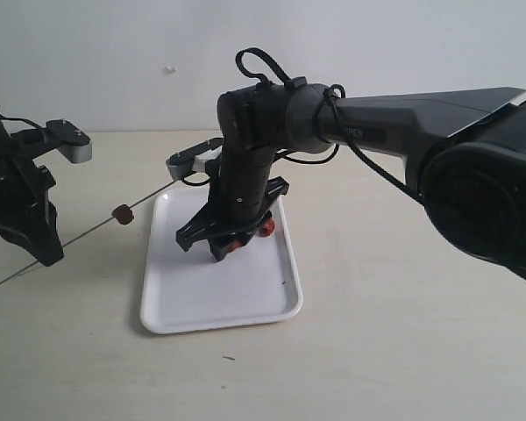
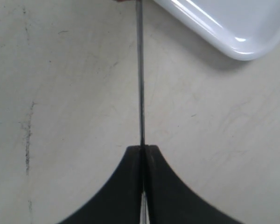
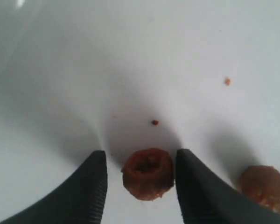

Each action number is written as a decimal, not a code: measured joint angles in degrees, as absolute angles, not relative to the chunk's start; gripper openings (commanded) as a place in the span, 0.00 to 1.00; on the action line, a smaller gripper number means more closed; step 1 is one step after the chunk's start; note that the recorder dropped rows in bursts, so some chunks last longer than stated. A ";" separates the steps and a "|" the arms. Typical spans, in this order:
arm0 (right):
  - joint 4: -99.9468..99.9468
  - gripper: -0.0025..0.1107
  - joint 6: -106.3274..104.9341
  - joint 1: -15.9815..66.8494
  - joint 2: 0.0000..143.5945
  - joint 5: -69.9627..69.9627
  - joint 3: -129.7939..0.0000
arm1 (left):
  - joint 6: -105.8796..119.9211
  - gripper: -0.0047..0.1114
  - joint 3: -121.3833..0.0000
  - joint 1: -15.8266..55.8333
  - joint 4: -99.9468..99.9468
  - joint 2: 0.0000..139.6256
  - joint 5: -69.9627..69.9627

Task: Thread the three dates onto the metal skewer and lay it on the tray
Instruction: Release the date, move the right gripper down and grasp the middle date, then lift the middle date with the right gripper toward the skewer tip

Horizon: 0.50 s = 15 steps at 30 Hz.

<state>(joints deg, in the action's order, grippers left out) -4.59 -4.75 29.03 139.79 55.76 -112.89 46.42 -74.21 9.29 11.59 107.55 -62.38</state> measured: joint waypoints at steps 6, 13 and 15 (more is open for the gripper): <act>-4.59 0.19 -4.66 29.03 139.79 55.76 -112.89 | 46.42 0.04 -74.21 9.29 11.59 107.55 -62.38; -4.44 0.17 -4.39 29.03 139.56 55.76 -112.89 | 46.42 0.04 -74.21 9.29 11.73 107.55 -62.38; -3.84 0.17 -4.39 29.03 139.32 55.97 -112.89 | 46.42 0.04 -74.21 9.29 11.73 107.55 -62.38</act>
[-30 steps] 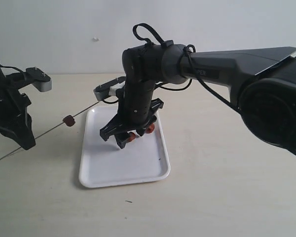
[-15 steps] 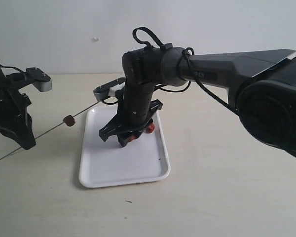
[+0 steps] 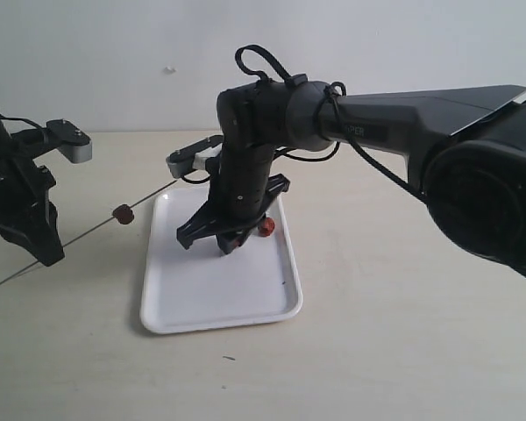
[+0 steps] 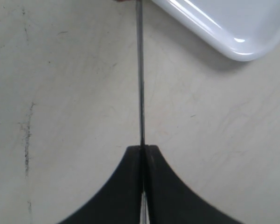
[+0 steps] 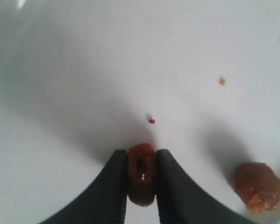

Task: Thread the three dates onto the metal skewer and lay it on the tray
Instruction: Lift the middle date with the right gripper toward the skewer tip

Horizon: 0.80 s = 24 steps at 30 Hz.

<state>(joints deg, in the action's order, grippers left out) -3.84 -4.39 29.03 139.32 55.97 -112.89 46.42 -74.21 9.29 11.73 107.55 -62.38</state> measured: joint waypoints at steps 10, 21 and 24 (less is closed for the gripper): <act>8.57 0.17 -10.75 29.03 131.89 59.92 -112.89 | 49.34 0.04 -74.21 9.29 11.77 107.55 -62.38; 8.36 0.17 -49.54 29.03 129.87 61.63 -112.89 | 58.51 0.04 -74.21 9.29 13.91 107.55 -60.53; 7.43 0.20 -53.29 29.03 129.87 60.49 -112.89 | 59.52 0.04 -74.21 9.29 13.91 107.55 -59.99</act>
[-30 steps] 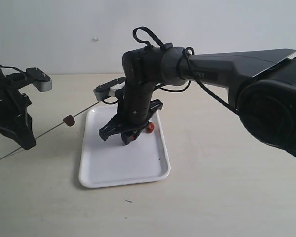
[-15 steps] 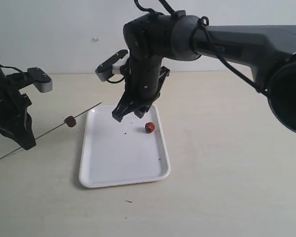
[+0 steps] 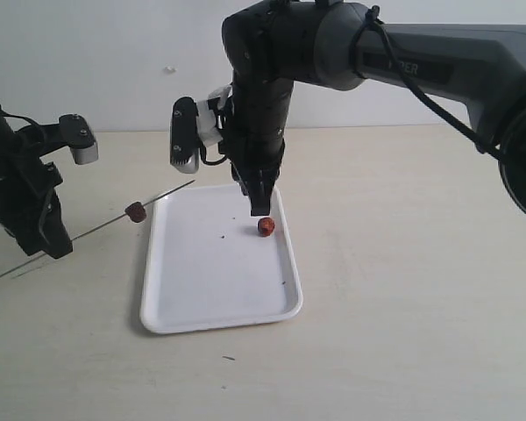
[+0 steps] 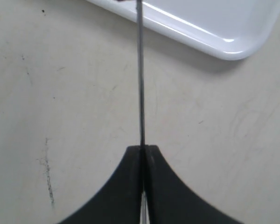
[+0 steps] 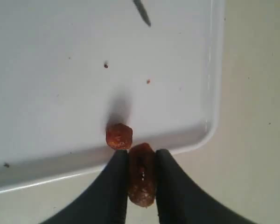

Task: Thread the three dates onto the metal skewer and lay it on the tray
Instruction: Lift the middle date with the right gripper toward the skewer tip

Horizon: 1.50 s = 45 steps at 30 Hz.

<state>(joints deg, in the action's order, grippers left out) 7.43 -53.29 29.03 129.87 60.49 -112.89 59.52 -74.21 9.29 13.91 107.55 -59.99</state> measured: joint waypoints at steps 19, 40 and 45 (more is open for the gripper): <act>1.00 0.27 -65.48 30.57 129.87 52.33 -112.89 | 61.67 0.04 -74.21 9.29 13.91 107.55 -59.20; 14.31 0.27 -60.27 33.91 129.87 51.62 -112.89 | 61.81 0.04 -74.21 9.29 15.74 107.55 -58.81; 14.31 0.27 -60.27 33.91 129.87 51.62 -112.89 | 61.86 0.04 -74.21 9.29 16.22 107.55 -58.42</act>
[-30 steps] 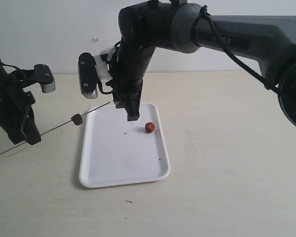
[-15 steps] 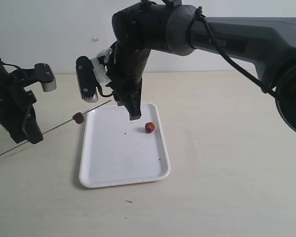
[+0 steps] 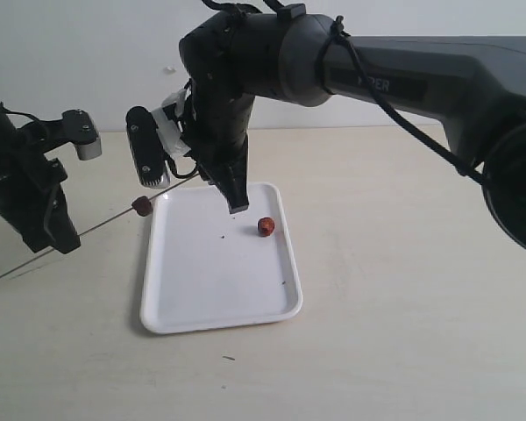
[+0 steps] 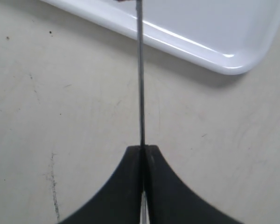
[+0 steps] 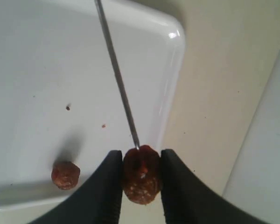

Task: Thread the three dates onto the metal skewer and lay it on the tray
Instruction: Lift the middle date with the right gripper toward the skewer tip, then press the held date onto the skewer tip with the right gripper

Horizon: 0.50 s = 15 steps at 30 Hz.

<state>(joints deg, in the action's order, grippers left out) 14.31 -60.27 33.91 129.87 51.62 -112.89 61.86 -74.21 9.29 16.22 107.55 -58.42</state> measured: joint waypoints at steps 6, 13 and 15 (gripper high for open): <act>14.19 0.27 -60.16 33.91 129.87 51.62 -112.89 | 61.86 0.04 -74.21 9.29 16.43 107.55 -58.42; 14.09 0.27 -59.19 34.43 129.87 52.84 -112.89 | 61.86 0.04 -74.21 9.29 16.43 107.55 -58.42; 14.70 0.27 -58.96 35.02 129.87 52.93 -112.89 | 61.86 0.04 -74.21 9.29 16.43 107.55 -58.42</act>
